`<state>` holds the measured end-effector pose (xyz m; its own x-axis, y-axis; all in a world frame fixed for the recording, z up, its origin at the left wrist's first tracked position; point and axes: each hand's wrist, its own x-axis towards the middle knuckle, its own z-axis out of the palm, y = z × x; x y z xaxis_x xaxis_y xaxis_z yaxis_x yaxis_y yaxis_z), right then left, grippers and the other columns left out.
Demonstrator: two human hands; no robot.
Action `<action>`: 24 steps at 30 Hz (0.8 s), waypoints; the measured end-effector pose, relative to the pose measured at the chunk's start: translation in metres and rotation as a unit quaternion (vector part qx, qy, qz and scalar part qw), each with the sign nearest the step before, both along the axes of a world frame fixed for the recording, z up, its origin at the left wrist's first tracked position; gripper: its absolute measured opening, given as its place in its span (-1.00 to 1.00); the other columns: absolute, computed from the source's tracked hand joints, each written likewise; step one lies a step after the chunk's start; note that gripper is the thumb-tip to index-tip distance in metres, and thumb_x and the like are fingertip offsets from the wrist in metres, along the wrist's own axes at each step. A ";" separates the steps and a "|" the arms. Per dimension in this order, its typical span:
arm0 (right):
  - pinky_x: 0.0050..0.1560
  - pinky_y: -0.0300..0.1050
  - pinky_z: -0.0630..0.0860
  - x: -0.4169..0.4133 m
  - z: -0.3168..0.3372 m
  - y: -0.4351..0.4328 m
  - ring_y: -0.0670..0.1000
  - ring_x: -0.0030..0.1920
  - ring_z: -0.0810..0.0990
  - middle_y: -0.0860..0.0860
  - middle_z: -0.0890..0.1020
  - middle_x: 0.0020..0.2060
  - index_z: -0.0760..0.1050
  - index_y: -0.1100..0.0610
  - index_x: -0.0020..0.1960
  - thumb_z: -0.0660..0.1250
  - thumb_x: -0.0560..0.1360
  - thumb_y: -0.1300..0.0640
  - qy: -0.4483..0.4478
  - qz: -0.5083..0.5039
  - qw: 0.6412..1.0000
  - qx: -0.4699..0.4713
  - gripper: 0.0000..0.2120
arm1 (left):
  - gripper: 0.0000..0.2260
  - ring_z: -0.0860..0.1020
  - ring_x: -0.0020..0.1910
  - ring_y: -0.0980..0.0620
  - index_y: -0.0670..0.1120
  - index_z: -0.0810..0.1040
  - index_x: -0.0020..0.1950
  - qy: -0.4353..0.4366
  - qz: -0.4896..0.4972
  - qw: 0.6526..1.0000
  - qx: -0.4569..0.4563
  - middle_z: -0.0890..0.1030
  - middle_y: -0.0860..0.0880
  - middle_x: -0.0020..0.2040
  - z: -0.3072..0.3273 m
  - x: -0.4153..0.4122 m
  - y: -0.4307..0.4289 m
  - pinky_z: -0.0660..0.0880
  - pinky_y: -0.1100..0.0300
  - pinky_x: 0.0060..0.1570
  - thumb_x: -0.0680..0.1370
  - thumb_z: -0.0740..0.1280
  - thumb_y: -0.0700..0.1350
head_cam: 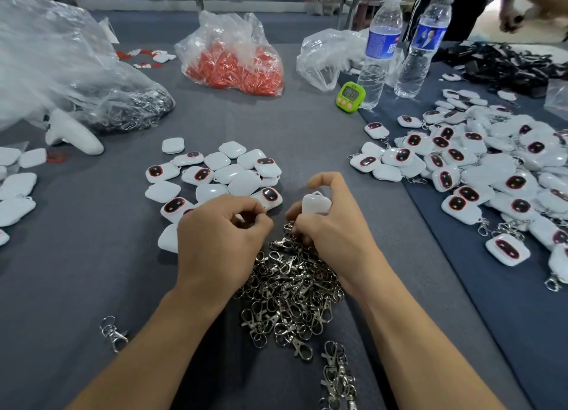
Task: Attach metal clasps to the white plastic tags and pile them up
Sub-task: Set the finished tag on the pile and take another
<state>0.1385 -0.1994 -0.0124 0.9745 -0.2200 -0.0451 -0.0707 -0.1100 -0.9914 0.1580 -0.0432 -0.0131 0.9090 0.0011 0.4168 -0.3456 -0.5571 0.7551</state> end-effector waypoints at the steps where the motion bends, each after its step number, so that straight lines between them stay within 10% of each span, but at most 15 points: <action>1: -0.30 0.00 0.49 0.001 -0.001 0.000 0.03 -0.27 0.58 -0.02 0.72 -0.19 0.38 -0.07 0.04 0.27 0.28 0.25 -0.003 -0.003 1.000 -0.015 -0.62 | -0.97 0.57 -0.32 0.15 0.08 0.68 -0.27 -0.018 0.003 0.999 0.045 0.63 0.17 -0.34 -0.001 0.000 0.001 0.53 0.15 -0.27 0.36 0.46 -0.06; 4: -0.22 0.12 0.58 0.002 -0.003 -0.002 0.13 -0.19 0.64 -0.01 0.71 -0.17 0.50 -0.05 -0.10 0.26 0.34 0.29 -0.032 -0.006 0.995 -0.097 -0.73 | -0.94 0.56 -0.29 0.09 0.06 0.69 -0.22 -0.038 -0.015 0.986 0.161 0.65 0.12 -0.27 -0.008 -0.001 0.001 0.50 0.12 -0.27 0.39 0.53 -0.09; 7: -0.38 -0.20 0.44 0.002 -0.006 -0.006 -0.09 -0.40 0.51 -0.16 0.69 -0.30 0.67 -0.12 -0.08 0.28 0.43 0.34 -0.052 -0.010 0.986 -0.155 -0.62 | -0.93 0.56 -0.28 0.00 0.04 0.68 -0.22 -0.025 -0.025 0.977 0.208 0.63 0.08 -0.29 -0.010 0.002 0.000 0.47 0.09 -0.29 0.41 0.48 0.01; 13: -0.33 -0.17 0.45 0.001 -0.009 -0.004 -0.08 -0.37 0.53 -0.06 0.66 -0.33 0.43 -0.15 0.02 0.40 0.53 0.13 -0.051 -0.021 0.984 -0.172 -0.78 | -0.91 0.57 -0.22 0.03 0.07 0.73 -0.11 0.044 -0.069 0.985 0.154 0.65 0.10 -0.27 -0.014 0.010 0.004 0.51 0.10 -0.17 0.42 0.48 0.01; 24: -0.18 -0.25 0.51 0.001 -0.006 -0.005 -0.07 -0.19 0.62 -0.12 0.72 -0.22 0.69 -0.15 0.00 0.41 0.56 0.16 -0.036 -0.011 0.982 -0.184 -0.79 | -0.88 0.55 -0.19 0.25 0.13 0.74 -0.09 0.063 -0.094 0.986 0.122 0.58 0.21 -0.37 -0.020 0.016 0.006 0.35 0.48 -0.29 0.39 0.50 0.00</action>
<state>0.1394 -0.2043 -0.0187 0.9672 -0.2290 0.1097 -0.0085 -0.4610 -0.8874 0.1742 -0.0370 -0.0326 0.9285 -0.2578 0.2672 -0.3712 -0.6623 0.6509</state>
